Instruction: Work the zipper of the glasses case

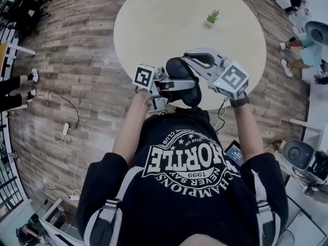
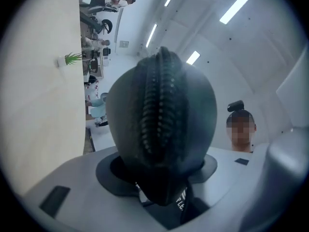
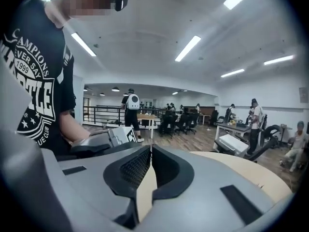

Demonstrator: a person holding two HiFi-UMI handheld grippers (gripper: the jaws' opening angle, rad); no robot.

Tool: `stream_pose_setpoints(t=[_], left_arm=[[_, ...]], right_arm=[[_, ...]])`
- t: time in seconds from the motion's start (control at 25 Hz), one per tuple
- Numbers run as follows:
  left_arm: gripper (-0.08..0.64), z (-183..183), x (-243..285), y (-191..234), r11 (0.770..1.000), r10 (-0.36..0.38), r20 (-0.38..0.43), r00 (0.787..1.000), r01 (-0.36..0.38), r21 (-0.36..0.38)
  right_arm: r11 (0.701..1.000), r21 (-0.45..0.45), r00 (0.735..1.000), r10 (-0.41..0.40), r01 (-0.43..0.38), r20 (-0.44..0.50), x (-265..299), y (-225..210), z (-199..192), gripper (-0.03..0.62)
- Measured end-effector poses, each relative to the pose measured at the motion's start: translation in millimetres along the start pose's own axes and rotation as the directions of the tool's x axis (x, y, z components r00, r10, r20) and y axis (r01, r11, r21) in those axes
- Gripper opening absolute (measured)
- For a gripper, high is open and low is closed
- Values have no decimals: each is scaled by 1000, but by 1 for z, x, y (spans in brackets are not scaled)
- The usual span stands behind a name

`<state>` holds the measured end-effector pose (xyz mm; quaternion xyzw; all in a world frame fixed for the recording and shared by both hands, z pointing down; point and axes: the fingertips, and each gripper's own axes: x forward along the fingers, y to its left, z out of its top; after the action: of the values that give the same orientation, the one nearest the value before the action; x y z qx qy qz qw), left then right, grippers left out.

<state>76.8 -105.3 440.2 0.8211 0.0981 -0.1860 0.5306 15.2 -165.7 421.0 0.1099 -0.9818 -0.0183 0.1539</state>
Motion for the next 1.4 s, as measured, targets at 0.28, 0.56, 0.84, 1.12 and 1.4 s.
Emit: stream_pose_setpoints(t=[0.28,0.56,0.84,1.12,1.4], left_arm=[[245,-25,9,18,991,134,-262,956,-126,47],[247,-40,10,44,979,204,-410,889,-191,73],[249,-52,3,72,963,259,-472,843,-261,63],[250,-46,-14,114,897,436,-468,769,-412,160],[252,-16,-54,169,738,665,-401,630,-637,223]], right_arm=[[976,-75,973,194,-204,-125,-1,-2,-15,34],[923,-67,898,351,-380,-264,6,-6,-33,34],[916,-4,886,387,-401,-255,25,-1,-50,37],[963,51,945,268,-264,-188,23,-17,-63,32],[994,107,983,-6,27,-186,9,-60,-92,29]])
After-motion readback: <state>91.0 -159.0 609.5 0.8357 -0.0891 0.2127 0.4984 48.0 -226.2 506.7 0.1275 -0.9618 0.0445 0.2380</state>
